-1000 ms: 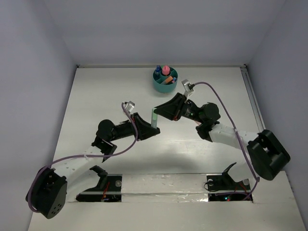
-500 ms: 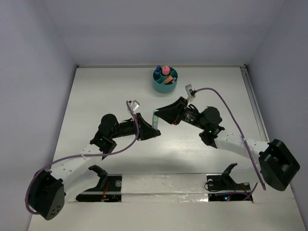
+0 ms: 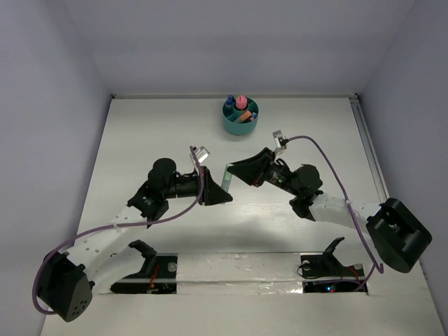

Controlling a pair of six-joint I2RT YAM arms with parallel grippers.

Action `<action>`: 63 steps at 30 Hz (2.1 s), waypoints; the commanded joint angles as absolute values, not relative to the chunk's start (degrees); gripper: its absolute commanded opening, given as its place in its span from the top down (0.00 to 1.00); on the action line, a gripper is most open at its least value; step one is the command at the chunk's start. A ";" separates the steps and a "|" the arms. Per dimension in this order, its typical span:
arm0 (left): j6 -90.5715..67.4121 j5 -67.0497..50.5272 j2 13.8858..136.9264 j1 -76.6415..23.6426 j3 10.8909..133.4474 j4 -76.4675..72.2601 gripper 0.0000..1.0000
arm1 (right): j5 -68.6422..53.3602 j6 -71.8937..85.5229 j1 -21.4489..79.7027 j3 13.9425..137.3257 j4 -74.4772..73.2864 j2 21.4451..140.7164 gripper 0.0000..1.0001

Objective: Sort the stationery into containers
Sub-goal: Close the pen cap on the pen, then place the pen in the storage box.

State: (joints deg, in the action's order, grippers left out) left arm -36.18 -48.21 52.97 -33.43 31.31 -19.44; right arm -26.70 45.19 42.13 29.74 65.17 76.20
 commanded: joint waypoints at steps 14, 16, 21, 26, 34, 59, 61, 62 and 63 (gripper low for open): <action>-29.10 -35.34 52.73 -31.82 56.76 -30.95 1.00 | -49.75 43.51 53.96 22.41 47.03 82.09 1.00; -26.55 -35.16 53.00 -31.82 58.53 -27.01 1.00 | -49.40 42.81 53.96 22.06 44.75 81.13 1.00; -24.17 -34.80 52.47 -31.82 59.42 -23.11 1.00 | -48.44 44.38 53.96 21.18 46.05 78.49 1.00; -26.28 -34.37 50.37 -31.82 52.23 -23.12 1.00 | -36.17 44.30 53.96 27.75 42.37 72.44 1.00; -25.75 -35.07 44.83 -31.82 45.70 -17.77 0.49 | -14.17 40.08 51.87 43.74 33.40 71.44 1.00; -13.62 -9.60 30.24 -31.82 42.45 7.73 0.01 | 5.97 26.56 27.42 74.61 36.03 99.31 1.00; -13.80 -8.53 29.62 -31.82 42.45 8.17 0.01 | 7.29 24.18 26.89 77.07 37.08 101.68 1.00; -13.89 -8.18 29.45 -31.82 42.54 8.26 0.01 | 8.95 21.65 26.89 79.43 37.79 103.95 1.00; -14.06 -7.04 28.92 -31.82 42.54 8.44 0.01 | 9.57 20.23 26.89 80.41 38.31 105.11 1.00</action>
